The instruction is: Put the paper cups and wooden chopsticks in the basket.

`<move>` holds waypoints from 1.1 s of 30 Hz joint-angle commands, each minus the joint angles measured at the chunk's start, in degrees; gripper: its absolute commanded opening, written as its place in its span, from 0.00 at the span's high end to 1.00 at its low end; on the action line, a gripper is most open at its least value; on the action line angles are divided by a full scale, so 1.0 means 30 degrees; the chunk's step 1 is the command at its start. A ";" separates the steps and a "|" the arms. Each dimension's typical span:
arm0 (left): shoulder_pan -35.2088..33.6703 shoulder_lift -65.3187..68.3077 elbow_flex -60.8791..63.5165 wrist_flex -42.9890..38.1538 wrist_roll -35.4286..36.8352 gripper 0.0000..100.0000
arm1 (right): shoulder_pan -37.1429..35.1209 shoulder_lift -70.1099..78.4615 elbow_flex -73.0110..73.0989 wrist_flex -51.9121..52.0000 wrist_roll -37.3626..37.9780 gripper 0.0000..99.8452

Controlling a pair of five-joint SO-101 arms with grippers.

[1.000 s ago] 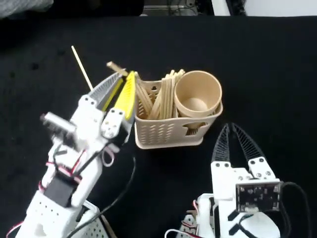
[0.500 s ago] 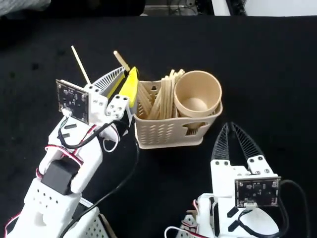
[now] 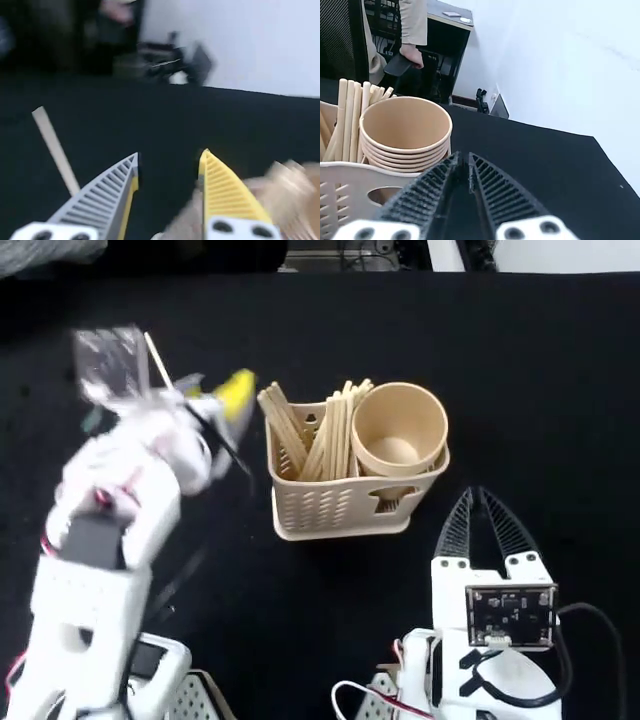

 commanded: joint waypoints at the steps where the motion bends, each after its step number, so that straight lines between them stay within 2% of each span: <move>1: -0.1861 0.4864 -0.4615 0.1612 0.1084 0.80 | 0.0293 0.0132 0.0015 -0.0234 0.0205 0.97; 6: -0.2593 1.1194 -0.9158 0.3282 0.1114 0.80 | 0.0293 0.0132 0.0015 -0.0205 0.0205 0.97; 19: -0.4322 2.6901 -2.4073 0.7678 0.1055 0.80 | 0.0234 0.0132 0.0044 0.0029 0.0264 0.97; 27: -0.5172 3.4403 -3.3714 0.9993 0.1143 0.80 | 0.0234 0.0132 0.0396 -0.0088 0.0264 0.97; 33: -0.5260 3.7861 -3.9253 1.1692 0.1172 0.80 | 0.0234 0.0132 0.0396 -0.0059 0.0264 0.97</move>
